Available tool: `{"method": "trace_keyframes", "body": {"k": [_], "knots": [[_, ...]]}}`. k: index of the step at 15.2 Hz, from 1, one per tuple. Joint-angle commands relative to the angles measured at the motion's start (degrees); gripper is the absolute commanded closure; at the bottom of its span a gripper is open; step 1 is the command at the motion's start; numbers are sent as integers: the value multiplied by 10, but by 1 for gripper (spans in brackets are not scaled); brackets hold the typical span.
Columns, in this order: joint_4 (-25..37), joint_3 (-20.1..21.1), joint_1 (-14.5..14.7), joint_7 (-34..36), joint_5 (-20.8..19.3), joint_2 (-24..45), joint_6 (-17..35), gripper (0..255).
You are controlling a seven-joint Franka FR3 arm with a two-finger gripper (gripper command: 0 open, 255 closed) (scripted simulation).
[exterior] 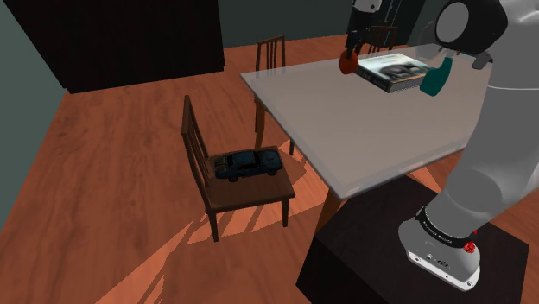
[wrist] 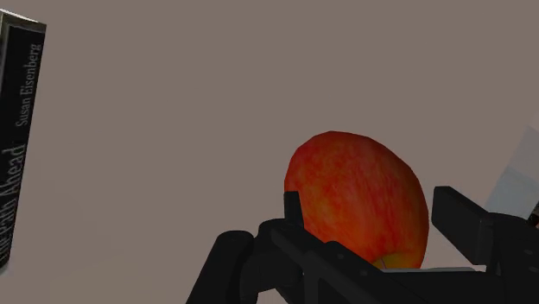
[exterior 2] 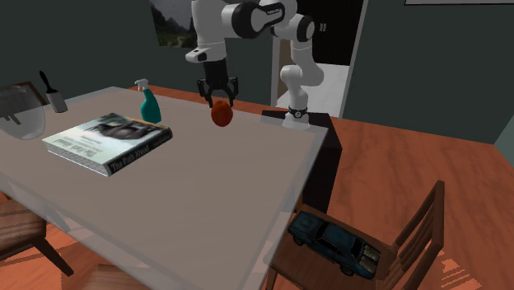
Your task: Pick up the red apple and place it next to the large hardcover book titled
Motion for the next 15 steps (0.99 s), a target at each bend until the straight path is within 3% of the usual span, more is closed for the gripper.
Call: {"method": "trace_keyframes", "body": {"k": [1,10,13,15], "knots": [[18,-6,-22,-26,6,15,-5,255],[157,-22,-126,-124,37,120,-49,255],[245,-22,-171,-150,50,177,-81,255],[338,-18,-208,-162,60,233,-118,255]]}}
